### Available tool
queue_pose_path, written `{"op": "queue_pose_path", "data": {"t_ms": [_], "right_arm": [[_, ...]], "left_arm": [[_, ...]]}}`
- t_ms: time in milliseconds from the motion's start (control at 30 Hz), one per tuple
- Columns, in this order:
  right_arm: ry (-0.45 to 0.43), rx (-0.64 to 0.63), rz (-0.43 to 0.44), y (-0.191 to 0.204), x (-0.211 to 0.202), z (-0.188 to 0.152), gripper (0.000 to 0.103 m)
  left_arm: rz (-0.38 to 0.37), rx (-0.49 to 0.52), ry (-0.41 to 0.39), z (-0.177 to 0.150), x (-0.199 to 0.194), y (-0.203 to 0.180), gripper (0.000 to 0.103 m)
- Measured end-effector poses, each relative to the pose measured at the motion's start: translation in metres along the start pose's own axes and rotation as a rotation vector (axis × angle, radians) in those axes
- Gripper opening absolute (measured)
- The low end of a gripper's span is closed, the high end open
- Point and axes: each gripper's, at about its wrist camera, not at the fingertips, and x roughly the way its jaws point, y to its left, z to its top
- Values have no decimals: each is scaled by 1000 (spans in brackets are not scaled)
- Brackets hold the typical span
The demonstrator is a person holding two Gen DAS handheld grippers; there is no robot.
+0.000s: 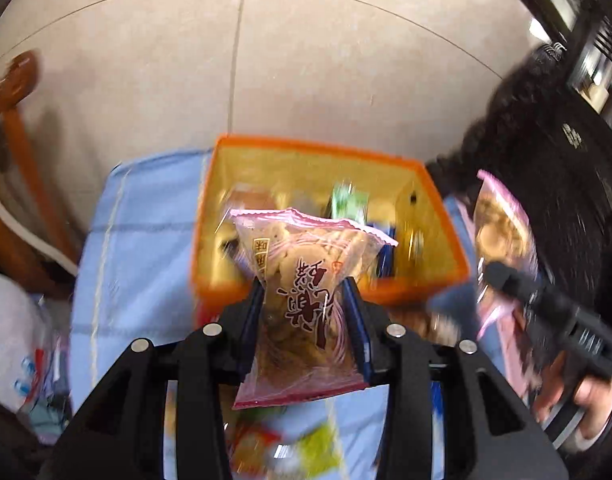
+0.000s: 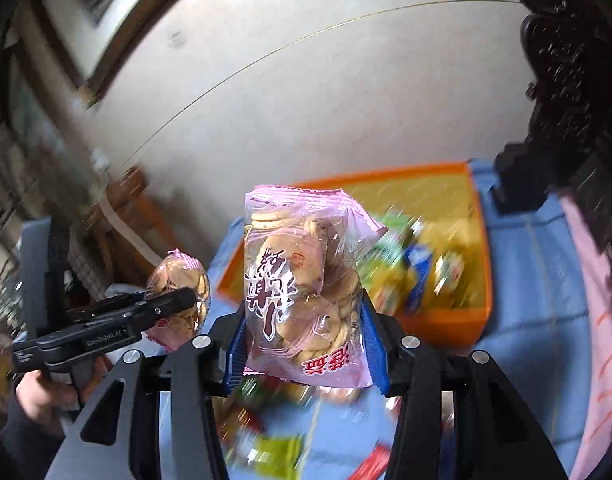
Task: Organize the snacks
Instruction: 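Drop both pink bags into the orange box by opening both tools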
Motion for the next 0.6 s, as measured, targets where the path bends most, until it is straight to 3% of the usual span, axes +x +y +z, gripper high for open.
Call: {"op": "queue_pose_path", "data": {"t_ms": [100, 167, 200, 233, 300, 433, 600], "right_arm": [[-5, 37, -72, -17, 31, 18, 55], [18, 74, -95, -27, 46, 20, 81], [18, 112, -132, -35, 52, 17, 84], [-9, 134, -147, -40, 50, 13, 91], [-29, 134, -138, -45, 45, 1, 93], [5, 144, -143, -52, 34, -26, 95], [42, 169, -166, -52, 13, -62, 99]], "left_arm": [[28, -13, 25, 30, 42, -9, 40], [41, -27, 38, 37, 59, -10, 74], [80, -29, 32, 36, 61, -10, 96], [119, -26, 7, 34, 58, -8, 98], [122, 5, -39, 23, 54, -5, 98], [134, 26, 17, -8, 51, 15, 98], [151, -23, 52, -49, 36, 40, 98]]}}
